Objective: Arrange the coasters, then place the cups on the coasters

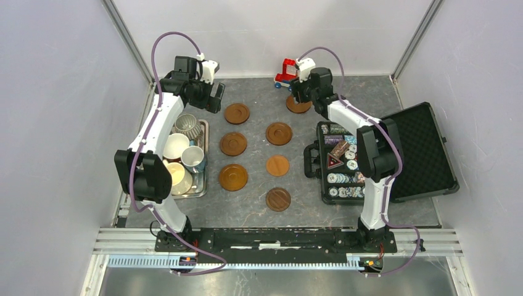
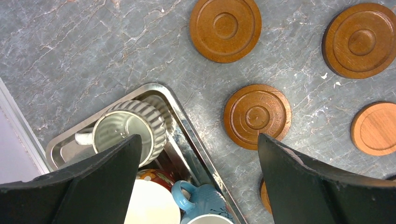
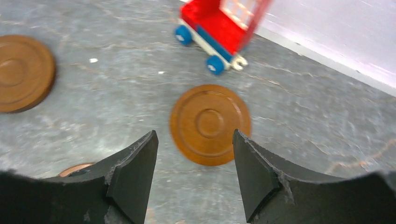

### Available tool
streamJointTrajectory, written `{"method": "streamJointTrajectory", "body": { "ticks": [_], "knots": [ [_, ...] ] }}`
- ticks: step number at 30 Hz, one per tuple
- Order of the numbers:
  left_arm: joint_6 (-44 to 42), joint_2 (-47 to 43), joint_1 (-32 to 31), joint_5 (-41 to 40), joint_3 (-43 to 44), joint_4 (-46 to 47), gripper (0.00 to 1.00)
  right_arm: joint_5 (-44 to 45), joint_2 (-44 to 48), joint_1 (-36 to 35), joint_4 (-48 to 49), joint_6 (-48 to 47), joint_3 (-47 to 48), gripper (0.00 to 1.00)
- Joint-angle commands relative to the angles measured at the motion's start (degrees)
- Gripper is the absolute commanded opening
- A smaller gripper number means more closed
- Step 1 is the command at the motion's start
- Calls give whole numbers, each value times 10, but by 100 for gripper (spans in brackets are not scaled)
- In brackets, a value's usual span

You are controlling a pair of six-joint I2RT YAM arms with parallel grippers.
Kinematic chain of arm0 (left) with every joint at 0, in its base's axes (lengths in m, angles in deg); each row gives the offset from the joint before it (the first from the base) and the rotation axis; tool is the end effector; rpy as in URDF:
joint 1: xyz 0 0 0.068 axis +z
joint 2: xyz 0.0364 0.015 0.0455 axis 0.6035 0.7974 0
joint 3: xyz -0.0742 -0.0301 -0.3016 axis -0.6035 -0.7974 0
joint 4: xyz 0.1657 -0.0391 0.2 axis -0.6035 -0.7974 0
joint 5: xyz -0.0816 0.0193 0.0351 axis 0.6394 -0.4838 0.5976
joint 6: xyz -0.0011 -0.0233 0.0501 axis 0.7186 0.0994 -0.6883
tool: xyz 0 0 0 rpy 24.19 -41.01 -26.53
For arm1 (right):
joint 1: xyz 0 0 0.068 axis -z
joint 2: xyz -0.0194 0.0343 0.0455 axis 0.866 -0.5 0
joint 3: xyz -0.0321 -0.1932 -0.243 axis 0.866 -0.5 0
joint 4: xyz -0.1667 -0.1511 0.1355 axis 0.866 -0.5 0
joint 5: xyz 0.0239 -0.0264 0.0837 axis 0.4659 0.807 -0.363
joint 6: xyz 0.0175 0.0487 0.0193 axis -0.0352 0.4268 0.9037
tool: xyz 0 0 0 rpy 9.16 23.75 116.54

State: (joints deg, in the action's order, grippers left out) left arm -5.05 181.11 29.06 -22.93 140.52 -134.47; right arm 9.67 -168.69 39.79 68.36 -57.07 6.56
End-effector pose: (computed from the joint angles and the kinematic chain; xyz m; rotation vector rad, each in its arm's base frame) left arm 0.3846 -0.0595 0.3817 0.5297 2.3484 -0.1162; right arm 0.4669 0.1751 0.2774 -0.4904 1.9547 0.2458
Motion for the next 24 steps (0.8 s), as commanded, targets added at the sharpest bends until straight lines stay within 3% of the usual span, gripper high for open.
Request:
{"method": "streamJointTrajectory", "body": {
  "ticks": [1,16,24],
  "knots": [
    [9,-9,3,-6,16,17,100,60,-37,17,4,50,21,67],
    [15,10,4,-12,40,-9,100,125,-161,42,-51,110,119,65],
    [10,12,4,-24,41,-17,100,89,-185,42,-56,131,120,60]
  ]
}}
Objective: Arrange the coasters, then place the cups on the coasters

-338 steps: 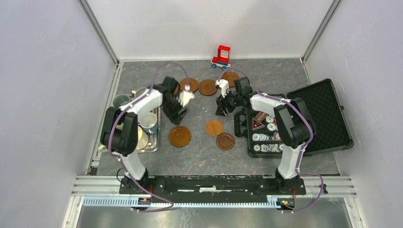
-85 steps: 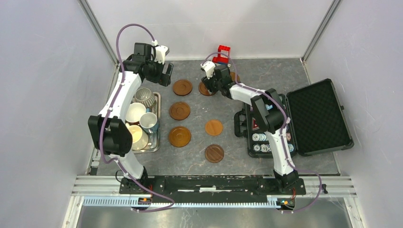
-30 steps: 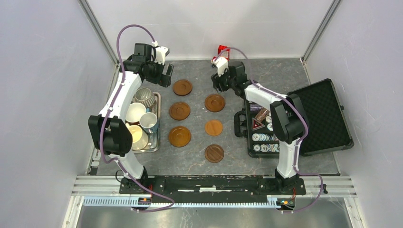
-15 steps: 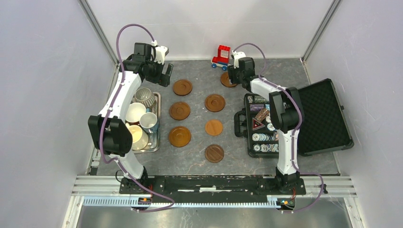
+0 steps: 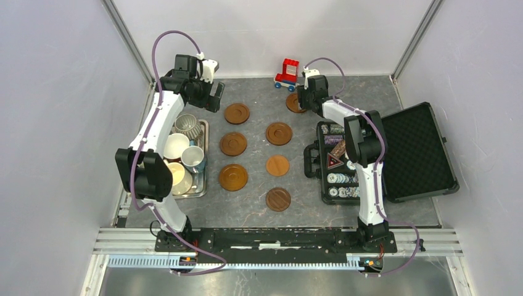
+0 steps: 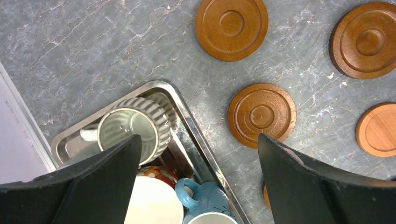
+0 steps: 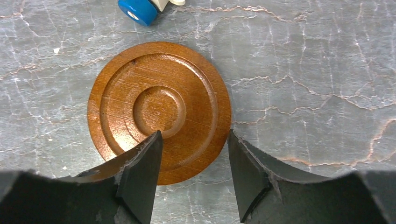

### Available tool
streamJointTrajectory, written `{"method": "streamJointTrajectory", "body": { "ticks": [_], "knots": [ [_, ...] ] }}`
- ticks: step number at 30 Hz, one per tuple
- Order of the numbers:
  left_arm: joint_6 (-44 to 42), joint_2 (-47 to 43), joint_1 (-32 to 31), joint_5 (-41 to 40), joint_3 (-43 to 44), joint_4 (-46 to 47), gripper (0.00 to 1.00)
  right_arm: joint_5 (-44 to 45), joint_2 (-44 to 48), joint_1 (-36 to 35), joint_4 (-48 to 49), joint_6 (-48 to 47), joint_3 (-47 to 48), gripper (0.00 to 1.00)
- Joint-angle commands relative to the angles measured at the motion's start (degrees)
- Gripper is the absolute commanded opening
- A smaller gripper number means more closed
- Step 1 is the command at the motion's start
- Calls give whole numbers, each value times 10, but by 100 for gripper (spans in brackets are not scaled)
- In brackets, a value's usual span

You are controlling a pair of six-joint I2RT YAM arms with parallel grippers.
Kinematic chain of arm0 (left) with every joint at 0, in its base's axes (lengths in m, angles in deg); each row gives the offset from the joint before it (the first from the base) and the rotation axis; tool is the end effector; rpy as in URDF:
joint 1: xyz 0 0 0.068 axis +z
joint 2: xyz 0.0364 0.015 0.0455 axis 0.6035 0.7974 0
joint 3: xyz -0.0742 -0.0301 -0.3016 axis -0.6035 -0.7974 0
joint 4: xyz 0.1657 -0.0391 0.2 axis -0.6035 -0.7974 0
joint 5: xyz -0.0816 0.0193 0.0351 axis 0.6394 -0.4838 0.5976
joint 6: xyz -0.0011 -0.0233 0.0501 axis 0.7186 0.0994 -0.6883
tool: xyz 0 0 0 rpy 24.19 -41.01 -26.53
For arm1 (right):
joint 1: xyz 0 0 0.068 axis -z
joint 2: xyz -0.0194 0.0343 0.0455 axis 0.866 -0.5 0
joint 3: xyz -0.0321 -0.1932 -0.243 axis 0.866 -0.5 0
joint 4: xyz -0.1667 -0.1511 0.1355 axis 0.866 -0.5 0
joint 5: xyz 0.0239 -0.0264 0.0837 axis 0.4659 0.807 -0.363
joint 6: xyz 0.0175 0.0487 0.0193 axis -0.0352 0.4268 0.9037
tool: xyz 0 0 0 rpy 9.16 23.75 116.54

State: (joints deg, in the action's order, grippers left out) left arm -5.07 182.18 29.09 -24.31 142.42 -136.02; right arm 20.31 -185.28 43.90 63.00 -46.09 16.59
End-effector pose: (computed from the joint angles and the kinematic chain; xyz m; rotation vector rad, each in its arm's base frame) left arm 0.3886 -0.0590 0.3834 0.5209 2.3651 -0.0882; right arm 0.5302 0.1489 0.1808 -0.1381 2.2090 0.0927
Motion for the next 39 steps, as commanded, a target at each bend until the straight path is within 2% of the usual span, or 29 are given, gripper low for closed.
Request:
{"method": "streamJointTrajectory", "body": {
  "ticks": [1,6,16,27,34,39],
  "knots": [
    [11,1,4,-13,22,-2,100,-28,-21,0,-2,25,19,59],
    [16,6,5,-26,22,-2,100,-53,-27,-20,-4,30,15,54],
    [25,-1,17,-16,17,-12,100,-38,-42,-51,4,44,27,52],
    [33,-4,40,7,13,-33,100,3,-65,-61,15,47,50,52],
    [30,0,45,19,21,-45,100,-24,-67,-64,18,43,63,54],
    [39,10,49,34,49,-64,100,-60,-49,-67,43,43,76,58]
  ]
}}
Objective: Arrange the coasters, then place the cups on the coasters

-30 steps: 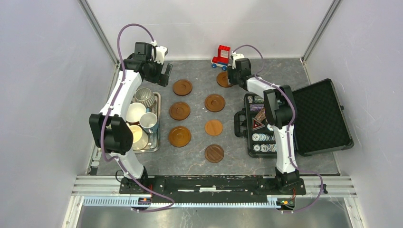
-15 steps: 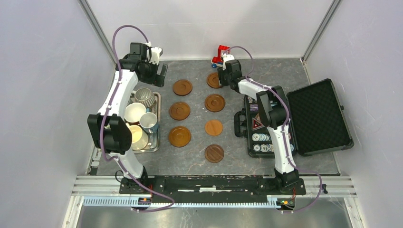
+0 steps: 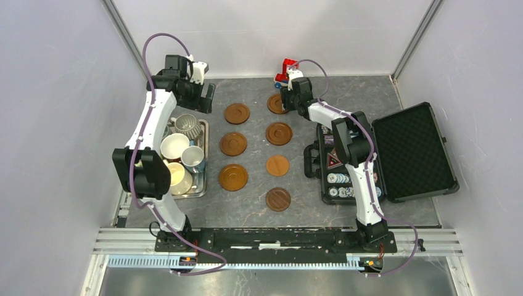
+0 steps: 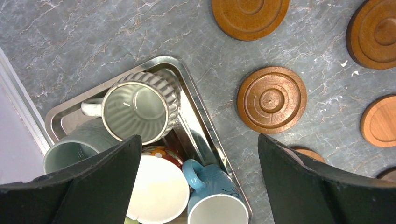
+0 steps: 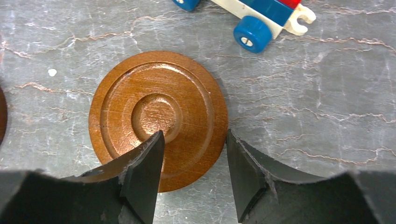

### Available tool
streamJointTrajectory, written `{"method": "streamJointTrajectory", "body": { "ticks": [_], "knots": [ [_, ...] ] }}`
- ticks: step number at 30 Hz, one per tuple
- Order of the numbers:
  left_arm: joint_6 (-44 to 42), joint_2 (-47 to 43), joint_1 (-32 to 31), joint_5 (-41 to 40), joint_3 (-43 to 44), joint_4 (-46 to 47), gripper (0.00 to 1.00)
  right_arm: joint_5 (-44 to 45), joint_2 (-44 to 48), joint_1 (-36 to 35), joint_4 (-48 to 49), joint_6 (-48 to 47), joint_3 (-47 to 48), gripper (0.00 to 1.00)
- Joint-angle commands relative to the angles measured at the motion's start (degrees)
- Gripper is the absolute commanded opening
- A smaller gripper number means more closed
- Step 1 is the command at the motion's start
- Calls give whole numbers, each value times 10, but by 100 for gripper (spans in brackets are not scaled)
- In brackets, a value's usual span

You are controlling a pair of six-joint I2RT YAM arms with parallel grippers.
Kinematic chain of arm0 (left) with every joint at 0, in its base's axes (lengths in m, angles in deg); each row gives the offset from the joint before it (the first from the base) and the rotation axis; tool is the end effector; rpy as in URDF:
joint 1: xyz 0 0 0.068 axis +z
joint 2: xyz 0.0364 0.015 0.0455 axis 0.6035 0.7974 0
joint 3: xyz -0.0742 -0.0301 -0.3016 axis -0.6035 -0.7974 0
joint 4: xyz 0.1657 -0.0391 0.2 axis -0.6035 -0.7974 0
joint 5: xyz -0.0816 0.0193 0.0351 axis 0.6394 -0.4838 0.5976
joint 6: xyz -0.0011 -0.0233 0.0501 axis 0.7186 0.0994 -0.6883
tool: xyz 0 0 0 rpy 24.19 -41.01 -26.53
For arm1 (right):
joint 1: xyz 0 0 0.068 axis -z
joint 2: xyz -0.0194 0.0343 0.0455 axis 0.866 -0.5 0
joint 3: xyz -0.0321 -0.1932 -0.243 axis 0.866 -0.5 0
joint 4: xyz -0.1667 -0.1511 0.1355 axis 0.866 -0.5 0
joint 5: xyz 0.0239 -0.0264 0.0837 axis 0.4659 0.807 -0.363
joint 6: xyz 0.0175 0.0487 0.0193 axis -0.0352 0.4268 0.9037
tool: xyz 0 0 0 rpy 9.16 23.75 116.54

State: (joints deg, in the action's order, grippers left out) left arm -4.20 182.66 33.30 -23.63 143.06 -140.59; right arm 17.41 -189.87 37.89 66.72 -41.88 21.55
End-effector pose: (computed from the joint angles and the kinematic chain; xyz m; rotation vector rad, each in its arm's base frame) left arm 0.3875 -0.0305 0.3783 0.4270 2.4590 -0.0874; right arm 0.5319 0.2138 0.1716 -0.1926 2.1469 0.2655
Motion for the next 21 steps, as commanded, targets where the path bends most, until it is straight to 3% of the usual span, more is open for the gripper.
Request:
{"method": "streamJointTrajectory", "body": {
  "ticks": [1,7,12,16,21],
  "knots": [
    [31,8,9,31,50,-25,100,-32,3,-7,7,0,26,60],
    [7,6,60,157,90,-86,100,-83,59,-7,18,-9,23,73],
    [-71,-22,95,224,97,-160,100,-117,130,-7,36,-35,-14,87],
    [-112,-51,119,193,67,-204,100,-144,186,-7,40,-70,-60,93],
    [-122,-111,195,180,9,-238,100,-163,252,-6,19,-103,-117,96]
  ]
}}
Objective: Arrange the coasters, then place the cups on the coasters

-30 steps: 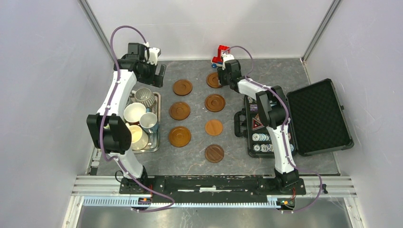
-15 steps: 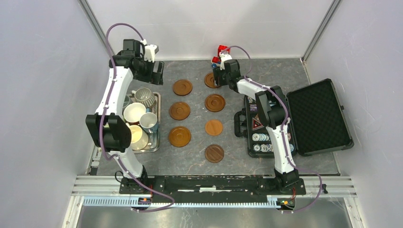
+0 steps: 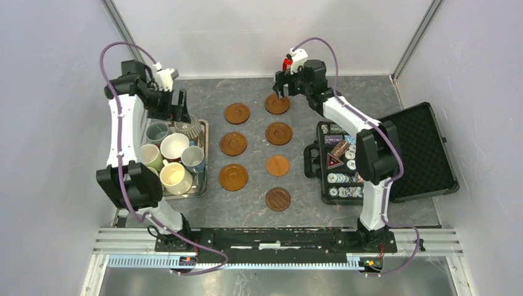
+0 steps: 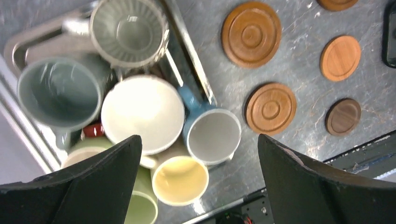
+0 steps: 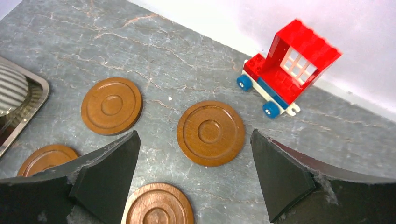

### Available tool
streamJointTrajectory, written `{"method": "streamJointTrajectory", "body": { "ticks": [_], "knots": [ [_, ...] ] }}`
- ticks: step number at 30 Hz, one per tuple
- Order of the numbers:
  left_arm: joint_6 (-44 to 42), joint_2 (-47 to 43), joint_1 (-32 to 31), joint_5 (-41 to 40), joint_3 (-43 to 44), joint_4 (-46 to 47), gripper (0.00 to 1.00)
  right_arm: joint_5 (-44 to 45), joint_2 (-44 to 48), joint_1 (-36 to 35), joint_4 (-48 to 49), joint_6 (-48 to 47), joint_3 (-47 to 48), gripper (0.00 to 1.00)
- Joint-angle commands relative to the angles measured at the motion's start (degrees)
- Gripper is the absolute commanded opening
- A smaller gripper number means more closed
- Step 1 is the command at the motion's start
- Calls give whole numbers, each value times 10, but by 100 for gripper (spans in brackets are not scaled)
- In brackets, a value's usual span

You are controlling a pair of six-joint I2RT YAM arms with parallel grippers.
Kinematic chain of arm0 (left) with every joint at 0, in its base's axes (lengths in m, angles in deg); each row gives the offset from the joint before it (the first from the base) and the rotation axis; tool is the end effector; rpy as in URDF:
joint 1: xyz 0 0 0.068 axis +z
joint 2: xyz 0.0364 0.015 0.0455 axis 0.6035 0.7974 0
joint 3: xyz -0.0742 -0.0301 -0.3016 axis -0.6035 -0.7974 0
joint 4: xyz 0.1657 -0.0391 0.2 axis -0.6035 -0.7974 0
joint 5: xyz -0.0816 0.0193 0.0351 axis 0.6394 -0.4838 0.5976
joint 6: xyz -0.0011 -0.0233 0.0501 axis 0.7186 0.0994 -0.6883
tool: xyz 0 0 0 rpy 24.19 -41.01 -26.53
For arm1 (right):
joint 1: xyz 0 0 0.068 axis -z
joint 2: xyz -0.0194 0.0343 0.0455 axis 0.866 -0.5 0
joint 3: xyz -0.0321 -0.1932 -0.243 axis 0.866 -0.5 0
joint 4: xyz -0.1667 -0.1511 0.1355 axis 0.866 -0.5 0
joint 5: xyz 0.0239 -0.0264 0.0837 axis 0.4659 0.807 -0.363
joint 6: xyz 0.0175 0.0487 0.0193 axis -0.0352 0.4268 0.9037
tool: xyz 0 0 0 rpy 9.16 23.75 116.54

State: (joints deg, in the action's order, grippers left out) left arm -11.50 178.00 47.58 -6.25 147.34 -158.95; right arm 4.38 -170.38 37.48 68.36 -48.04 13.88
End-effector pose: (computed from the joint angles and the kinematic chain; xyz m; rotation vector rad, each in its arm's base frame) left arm 0.3329 0.0457 0.4127 0.3633 2.5293 -0.3702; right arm 0.4737 0.2034 0.3080 -0.4269 1.8854 0.4721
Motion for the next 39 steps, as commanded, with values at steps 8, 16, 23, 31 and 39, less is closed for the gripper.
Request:
{"method": "streamJointTrajectory", "body": {
  "ticks": [8,16,23,31,39],
  "knots": [
    [-338,-152,229,-21,-152,-196,97,-175,108,11,-71,-122,-74,98],
    [-608,-198,382,-69,-278,-186,93,-250,99,15,-96,-114,-58,98],
    [-720,-167,442,-75,-302,-139,89,-253,100,15,-101,-125,-57,98],
    [-821,-133,450,-61,-340,-80,85,-238,102,15,-119,-138,-56,98],
    [-836,-80,450,-39,-360,-23,84,-205,110,23,-138,-162,-50,98]
  ]
}}
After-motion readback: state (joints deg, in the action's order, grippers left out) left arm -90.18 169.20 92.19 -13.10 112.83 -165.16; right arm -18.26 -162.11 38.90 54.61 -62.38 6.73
